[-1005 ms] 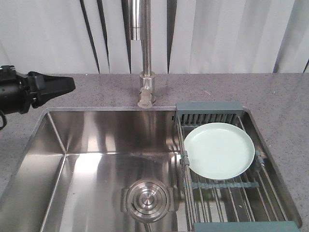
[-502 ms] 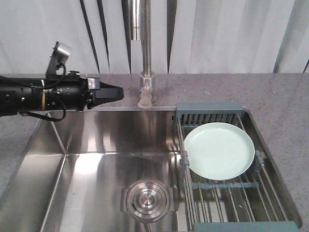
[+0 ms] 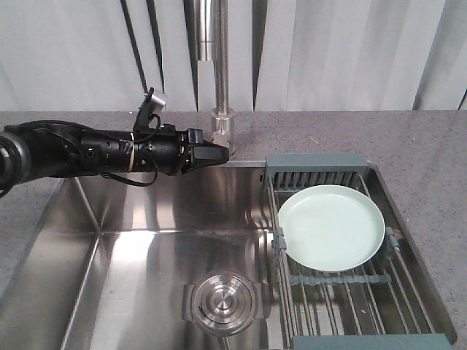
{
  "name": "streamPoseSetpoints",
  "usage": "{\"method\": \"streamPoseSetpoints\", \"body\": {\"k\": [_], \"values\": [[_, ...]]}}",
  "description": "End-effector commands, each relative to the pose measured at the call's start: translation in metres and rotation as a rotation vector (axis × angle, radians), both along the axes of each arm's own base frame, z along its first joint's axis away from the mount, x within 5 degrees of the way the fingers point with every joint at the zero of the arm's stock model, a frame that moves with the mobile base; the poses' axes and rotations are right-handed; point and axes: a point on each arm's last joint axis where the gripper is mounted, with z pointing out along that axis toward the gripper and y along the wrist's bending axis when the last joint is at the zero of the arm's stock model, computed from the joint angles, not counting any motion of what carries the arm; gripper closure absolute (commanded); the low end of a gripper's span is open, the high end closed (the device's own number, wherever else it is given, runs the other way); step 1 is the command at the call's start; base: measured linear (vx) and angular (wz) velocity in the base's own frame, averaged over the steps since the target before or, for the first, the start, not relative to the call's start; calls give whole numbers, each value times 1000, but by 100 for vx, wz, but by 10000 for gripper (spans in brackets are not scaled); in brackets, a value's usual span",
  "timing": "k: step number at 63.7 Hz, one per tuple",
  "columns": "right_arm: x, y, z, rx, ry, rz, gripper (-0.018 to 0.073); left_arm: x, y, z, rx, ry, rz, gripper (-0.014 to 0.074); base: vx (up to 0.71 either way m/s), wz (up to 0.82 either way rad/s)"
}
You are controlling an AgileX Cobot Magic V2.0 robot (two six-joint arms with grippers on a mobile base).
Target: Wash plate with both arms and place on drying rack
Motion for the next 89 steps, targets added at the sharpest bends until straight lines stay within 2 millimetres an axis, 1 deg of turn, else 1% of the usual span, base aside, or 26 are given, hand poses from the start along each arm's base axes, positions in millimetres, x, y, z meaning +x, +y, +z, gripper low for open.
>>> {"method": "streamPoseSetpoints", "body": {"k": [1,15,24,37,49,54,60,67,82,89], "values": [[0,-1,6,-5,-24,-10,566,7,-4,28,-106,-41,32,603,0,0],[1,-1,7,-4,-29,-11,566,24,-7,13,-161,0,78,603,0,0],[1,-1,7,-4,-29,-11,566,31,-8,14,-166,-13,93,603,0,0],[1,-1,7,-4,-29,-11,566,40,-8,22,-168,-49,112,603,0,0],[1,-1,7,-4,-29,-11,566,51,-10,24,-200,-65,125,603,0,0],[1,-1,7,-4,-29,-11,566,54,-9,22,-209,-54,156,603,0,0],[1,-1,7,-4,-29,-11,566,56,-8,20,-199,-50,178,603,0,0],[1,-1,7,-4,-29,-11,566,55,-9,22,-209,-52,163,603,0,0],[1,-1,7,0,-27,-13,566,50,-12,31,-302,-50,104,603,0,0],[1,-1,6,-2,-27,-16,566,51,-10,33,-326,-47,115,603,0,0]]}}
